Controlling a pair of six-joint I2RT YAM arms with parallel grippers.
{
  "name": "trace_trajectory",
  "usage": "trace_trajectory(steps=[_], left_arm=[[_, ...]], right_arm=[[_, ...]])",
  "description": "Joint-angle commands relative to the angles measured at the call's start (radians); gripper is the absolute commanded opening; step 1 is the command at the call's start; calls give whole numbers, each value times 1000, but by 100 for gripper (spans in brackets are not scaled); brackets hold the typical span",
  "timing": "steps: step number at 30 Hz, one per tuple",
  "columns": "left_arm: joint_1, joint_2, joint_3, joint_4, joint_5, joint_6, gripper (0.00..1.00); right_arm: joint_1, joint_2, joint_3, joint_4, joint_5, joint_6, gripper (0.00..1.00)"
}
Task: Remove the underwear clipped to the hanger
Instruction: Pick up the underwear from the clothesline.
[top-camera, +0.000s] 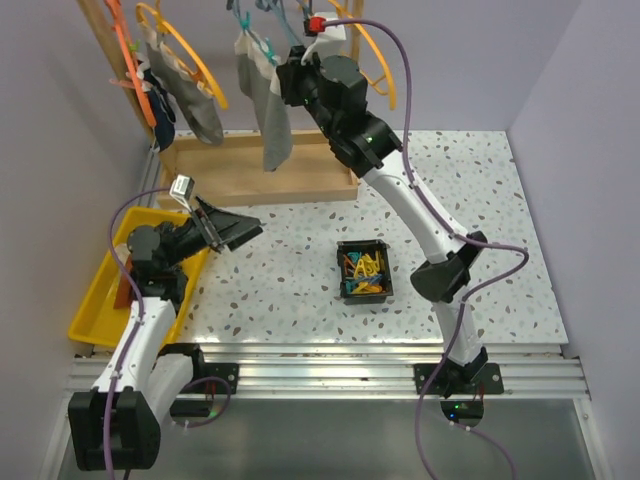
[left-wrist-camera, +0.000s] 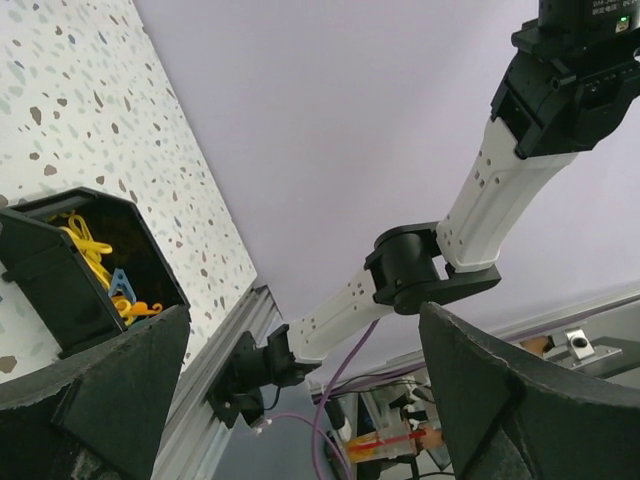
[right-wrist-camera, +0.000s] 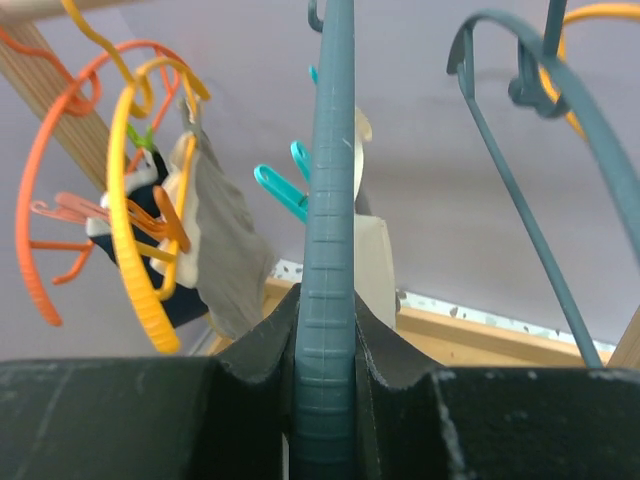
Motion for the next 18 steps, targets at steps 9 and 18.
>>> trace_trajectory(steps=[9,18], left_arm=[[3,-40,114,-217,-32,130,100],[3,25,212,-271,-25,186,100]], right_arm=[[12,-154,-13,174,8,-97,0],[38,-444,-452,198,-25,-113,0]])
